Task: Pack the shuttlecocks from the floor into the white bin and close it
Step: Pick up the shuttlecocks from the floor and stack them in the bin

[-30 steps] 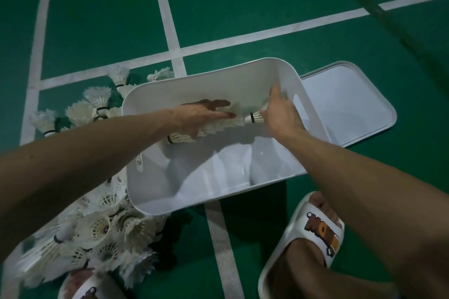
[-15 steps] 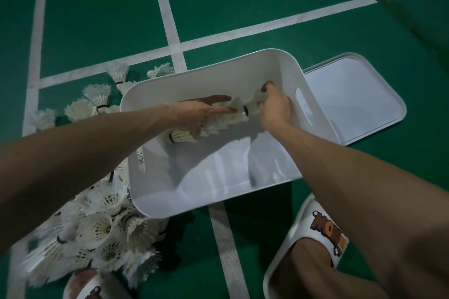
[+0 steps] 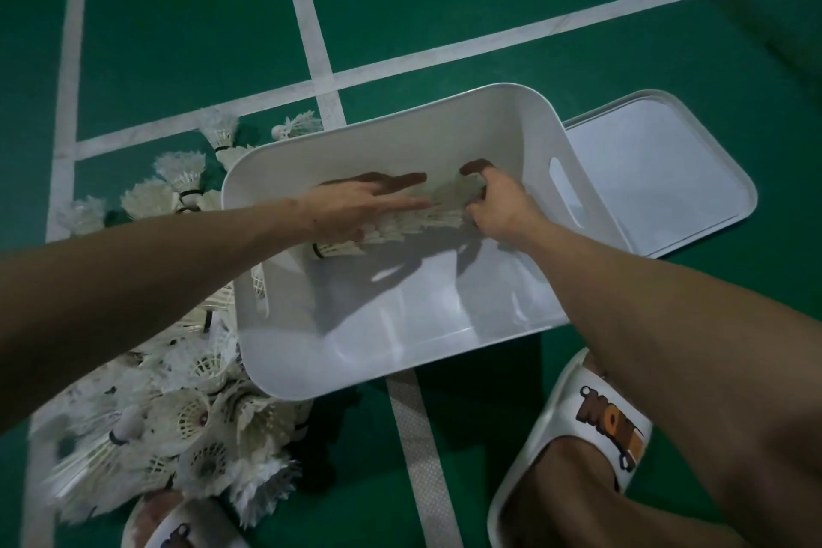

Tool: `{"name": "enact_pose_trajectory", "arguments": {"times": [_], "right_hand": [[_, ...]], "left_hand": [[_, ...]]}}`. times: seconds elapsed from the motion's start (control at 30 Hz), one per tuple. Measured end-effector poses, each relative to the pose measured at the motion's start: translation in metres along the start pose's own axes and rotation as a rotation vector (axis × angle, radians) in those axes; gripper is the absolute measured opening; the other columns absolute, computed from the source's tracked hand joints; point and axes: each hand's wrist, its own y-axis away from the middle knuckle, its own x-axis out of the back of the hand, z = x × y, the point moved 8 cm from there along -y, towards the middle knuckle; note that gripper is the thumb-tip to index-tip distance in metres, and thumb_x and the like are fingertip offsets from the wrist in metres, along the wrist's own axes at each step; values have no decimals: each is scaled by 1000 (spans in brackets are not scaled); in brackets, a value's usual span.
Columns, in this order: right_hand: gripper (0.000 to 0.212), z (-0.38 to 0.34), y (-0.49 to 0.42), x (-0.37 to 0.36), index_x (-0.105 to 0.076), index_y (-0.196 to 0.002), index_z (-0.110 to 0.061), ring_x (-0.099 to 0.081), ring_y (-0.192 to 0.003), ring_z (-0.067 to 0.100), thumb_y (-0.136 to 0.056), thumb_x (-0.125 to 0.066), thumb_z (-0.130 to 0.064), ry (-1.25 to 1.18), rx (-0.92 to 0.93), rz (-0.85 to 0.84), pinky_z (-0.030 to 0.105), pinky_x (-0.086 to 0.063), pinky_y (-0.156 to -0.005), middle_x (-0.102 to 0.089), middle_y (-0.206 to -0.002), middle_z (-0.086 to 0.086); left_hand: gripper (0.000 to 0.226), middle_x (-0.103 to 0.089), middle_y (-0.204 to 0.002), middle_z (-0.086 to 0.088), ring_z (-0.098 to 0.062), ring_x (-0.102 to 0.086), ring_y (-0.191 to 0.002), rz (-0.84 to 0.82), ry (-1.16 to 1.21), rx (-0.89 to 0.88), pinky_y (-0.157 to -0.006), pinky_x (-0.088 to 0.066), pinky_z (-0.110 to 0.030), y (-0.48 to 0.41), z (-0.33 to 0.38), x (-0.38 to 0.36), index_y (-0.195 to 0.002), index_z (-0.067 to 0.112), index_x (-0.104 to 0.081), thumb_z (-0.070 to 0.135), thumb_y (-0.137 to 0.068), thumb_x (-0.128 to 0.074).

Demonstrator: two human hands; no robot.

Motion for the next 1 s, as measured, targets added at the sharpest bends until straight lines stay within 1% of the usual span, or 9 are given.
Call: {"name": "enact_pose_trajectory", "arguments": {"times": [0.17, 0.23, 0.3, 0.37, 0.5, 0.63, 0.7, 0.8, 1.0], "right_hand": [[55, 3, 0, 2, -42, -138, -20, -54, -116, 29, -90, -50, 4, 24, 11, 28, 27, -43, -88, -55, -130, 11], [52, 6, 1, -2, -43, -137, -18, -56, -112, 33, -90, -48, 3, 8, 5, 0, 32, -46, -89, -56, -128, 15], [54, 6, 0, -5, -46, -133, -20, -58, -108, 32, -85, -58, 3, -28, -3, -10, 35, -51, -91, -58, -125, 15], [57, 4, -3, -9, -48, -129, -23, -61, -101, 29, -80, -66, 0, -47, 5, -30, 39, -54, -88, -61, -117, 13], [56, 6, -2, -16, -47, -129, -24, -67, -93, 33, -83, -62, 6, -190, -19, -96, 44, -58, -81, -64, -110, 19], [62, 5, -1, -17, -42, -137, -21, -66, -81, 33, -86, -60, 10, -216, -28, -171, 40, -55, -68, -64, -106, 25], [64, 3, -3, -18, -38, -140, -20, -66, -86, 33, -87, -61, 7, -168, -11, -206, 40, -56, -70, -63, -112, 21], [59, 3, -4, -11, -39, -143, -21, -62, -94, 24, -92, -59, 1, -71, 23, -195, 21, -52, -66, -59, -115, 11], [62, 5, -7, -15, -40, -144, -23, -61, -101, 29, -90, -59, 4, -99, 25, -213, 36, -55, -88, -54, -120, 13]], "left_hand": [[87, -26, -151, -9, -25, -45, -122, 14, -108, 42, -74, -49, -29, 6, -2, -1, -148, 47, 0, 17, -91, -60], [84, -19, -156, -8, -24, -50, -116, 35, -128, 47, -63, -49, -25, 3, -5, 0, -148, 48, -4, 11, -93, -55], [78, -25, -153, -9, -21, -54, -100, 43, -131, 68, -56, -47, -26, 2, -6, 2, -147, 50, -6, 9, -96, -47], [73, -31, -149, -10, -18, -51, -89, 22, -96, 73, -62, -51, -30, 2, -6, -1, -148, 50, -8, 13, -97, -46], [86, -33, -147, -11, -18, -47, -95, -67, -53, 47, -82, -50, -34, 9, -4, -10, -149, 46, -4, 24, -90, -63], [83, -49, -127, -14, -16, -50, -78, -99, -120, 62, -64, -52, -29, 9, -6, -11, -146, 52, 2, 9, -95, -48], [79, -44, -135, -14, -19, -53, -84, -65, -145, 45, -64, -54, -31, 7, -7, -10, -146, 53, 0, 8, -96, -43], [79, -20, -155, -10, -25, -52, -109, -18, -176, 4, -78, -55, -36, 7, -5, -8, -147, 50, -5, 2, -95, -39], [77, -17, -156, -8, -28, -51, -113, -1, -167, 11, -79, -52, -33, 6, -2, -5, -149, 46, -10, 1, -94, -41]]}}
